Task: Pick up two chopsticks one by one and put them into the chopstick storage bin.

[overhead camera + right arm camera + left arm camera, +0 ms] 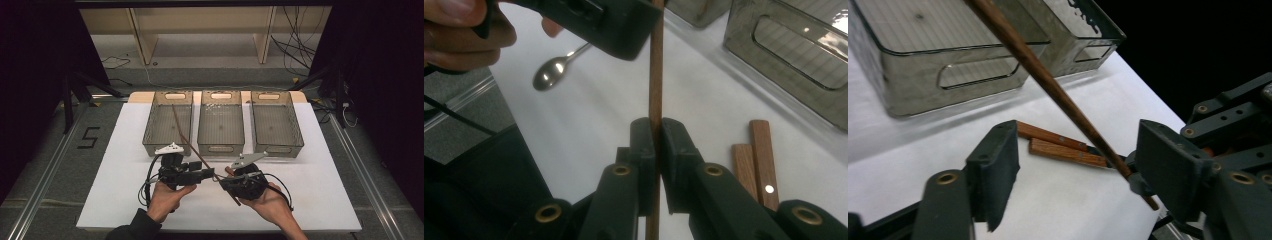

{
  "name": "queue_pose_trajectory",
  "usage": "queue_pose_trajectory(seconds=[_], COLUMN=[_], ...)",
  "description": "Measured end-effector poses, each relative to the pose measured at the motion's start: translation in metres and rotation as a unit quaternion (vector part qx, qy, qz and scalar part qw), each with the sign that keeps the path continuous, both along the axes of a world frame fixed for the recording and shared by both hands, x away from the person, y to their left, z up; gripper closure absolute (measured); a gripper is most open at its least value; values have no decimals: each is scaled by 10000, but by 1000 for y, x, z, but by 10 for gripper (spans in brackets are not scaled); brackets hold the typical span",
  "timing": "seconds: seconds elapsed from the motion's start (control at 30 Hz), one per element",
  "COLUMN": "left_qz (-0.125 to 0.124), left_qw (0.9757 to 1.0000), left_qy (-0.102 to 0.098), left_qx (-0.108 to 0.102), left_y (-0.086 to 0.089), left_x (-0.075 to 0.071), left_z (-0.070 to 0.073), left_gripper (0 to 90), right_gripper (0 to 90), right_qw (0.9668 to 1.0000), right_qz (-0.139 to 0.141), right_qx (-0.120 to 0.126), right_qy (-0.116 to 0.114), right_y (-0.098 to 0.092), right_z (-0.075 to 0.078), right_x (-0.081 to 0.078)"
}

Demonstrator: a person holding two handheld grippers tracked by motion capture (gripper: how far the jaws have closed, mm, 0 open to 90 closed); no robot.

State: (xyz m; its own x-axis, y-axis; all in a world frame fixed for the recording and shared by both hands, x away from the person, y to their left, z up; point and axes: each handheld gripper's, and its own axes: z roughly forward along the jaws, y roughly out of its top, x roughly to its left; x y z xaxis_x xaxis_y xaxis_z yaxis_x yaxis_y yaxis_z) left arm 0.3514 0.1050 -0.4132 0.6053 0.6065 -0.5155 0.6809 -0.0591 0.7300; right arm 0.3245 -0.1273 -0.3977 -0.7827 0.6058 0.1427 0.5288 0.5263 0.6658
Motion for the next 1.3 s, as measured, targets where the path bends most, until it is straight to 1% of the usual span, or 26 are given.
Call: queue_pose_trajectory(seconds=[0.07, 0.17, 0.2, 0.3, 0.4, 0.6, 0.73, 0.77, 0.83, 0.9, 0.93, 0.97, 1.0, 1.07, 1.1, 1.13, 1.2, 1.23, 1.27, 1.3], left_qz=[-18, -72, -67, -70, -80, -151, -173, -208, -270, -352, -352, -392, -392, -356, -318, -318, -236, -185, -185, -125], left_qw=[10000, 9998, 9997, 9995, 9990, 9984, 9984, 9976, 9963, 9950, 9950, 9937, 9938, 9954, 9957, 9957, 9974, 9976, 9976, 9983], left_qy=[11, 79, 99, 92, 129, 209, 225, 262, 327, 379, 379, 442, 426, 336, 310, 310, 163, 126, 126, 41], left_qx=[-20, -156, -201, -292, -415, -495, -490, -608, -754, -856, -856, -954, -946, -829, -812, -812, -662, -651, -651, -565], left_y=[-1, -1, -1, 0, 0, 0, -1, 1, 2, 2, 2, 3, 3, 4, 6, 6, 15, 17, 17, 24], left_x=[1, 2, 2, 3, 5, 6, 6, 7, 8, 9, 9, 10, 10, 10, 10, 10, 13, 14, 14, 16], left_z=[0, 0, 0, 2, 3, 2, 2, 1, 2, 2, 2, 3, 3, 6, 7, 7, 14, 16, 16, 22], left_gripper=[382, 452, 463, 518, 564, 665, 739, 755, 783, 814, 824, 836, 840, 843, 844, 845, 845, 846, 845, 846], right_gripper=[851, 851, 851, 851, 851, 851, 850, 850, 850, 849, 849, 848, 843, 812, 744, 715, 683, 640, 613, 590], right_qw=[10000, 9999, 9999, 9998, 9997, 9994, 9994, 9992, 9991, 9990, 9989, 9988, 9987, 9984, 9984, 9982, 9978, 9977, 9976, 9974], right_qz=[-17, -36, -31, -28, -27, -27, -25, -23, -17, -18, -17, -17, -19, -14, 4, 10, -8, -18, -45, -53], right_qx=[20, 74, 83, 111, 152, 212, 230, 260, 284, 303, 302, 315, 333, 401, 440, 492, 556, 560, 563, 588], right_qy=[-51, -132, -131, -163, -203, -262, -274, -287, -323, -332, -346, -369, -382, -391, -344, -338, -361, -375, -388, -408], right_y=[2, 4, 4, 5, 6, 6, 5, 5, 5, 6, 6, 6, 6, 5, 4, 2, -3, -5, -8, -10], right_z=[0, 0, 0, 0, 0, 1, 1, 1, 1, 0, -1, -1, -2, -1, 0, 1, 3, 4, 5, 5], right_x=[-1, -1, -1, -2, -3, -4, -4, -4, -4, -4, -4, -4, -4, -4, -4, -3, -4, -4, -4, -4])
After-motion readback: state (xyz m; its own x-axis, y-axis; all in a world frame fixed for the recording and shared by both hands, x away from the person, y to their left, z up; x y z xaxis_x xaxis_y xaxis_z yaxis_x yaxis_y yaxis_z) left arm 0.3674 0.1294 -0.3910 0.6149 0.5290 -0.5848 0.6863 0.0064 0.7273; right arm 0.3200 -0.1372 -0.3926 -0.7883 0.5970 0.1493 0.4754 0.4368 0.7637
